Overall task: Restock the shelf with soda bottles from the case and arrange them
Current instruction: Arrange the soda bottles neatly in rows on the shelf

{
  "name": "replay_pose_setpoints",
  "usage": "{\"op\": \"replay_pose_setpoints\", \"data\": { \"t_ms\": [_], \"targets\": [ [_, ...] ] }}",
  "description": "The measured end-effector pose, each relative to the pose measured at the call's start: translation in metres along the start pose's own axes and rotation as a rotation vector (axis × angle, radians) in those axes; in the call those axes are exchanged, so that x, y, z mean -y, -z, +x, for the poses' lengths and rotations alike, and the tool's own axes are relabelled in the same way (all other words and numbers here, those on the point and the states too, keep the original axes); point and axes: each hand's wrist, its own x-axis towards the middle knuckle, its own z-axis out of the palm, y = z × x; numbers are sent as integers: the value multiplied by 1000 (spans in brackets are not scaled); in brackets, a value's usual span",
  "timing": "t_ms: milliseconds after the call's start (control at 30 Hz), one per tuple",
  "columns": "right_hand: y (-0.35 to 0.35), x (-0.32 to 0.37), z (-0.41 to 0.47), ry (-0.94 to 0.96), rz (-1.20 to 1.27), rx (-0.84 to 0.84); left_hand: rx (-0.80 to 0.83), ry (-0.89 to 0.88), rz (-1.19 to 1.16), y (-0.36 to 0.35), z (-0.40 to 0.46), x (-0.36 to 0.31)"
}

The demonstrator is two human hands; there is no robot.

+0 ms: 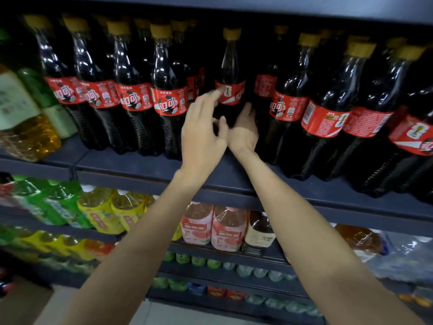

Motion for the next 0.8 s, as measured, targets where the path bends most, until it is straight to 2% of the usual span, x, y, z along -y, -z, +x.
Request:
{"op": "replay_pose_setpoints", "data": {
  "t_ms": [67,133,200,300,400,533,800],
  "targets": [
    [-4,6,-1,13,-111,-45,-182,-129,182,17,-9,5],
    [-6,10,-1,4,-169,-70,-261,-62,313,25,-7,21],
    [-7,12,2,-33,-166,-60,-223,41,362,28,-4,36],
    [-8,10,3,-107,-138,-54,-121,67,371,30,-6,49],
    [-10,8,1,-99,-147,-68,-92,100,345,32,-8,55],
    [-9,2,-6,13,-165,-4,-83,82,348,35,-8,58],
    [-31,19,37,-80,-114,-3,-63,48,364,34,-8,65]
  ]
}}
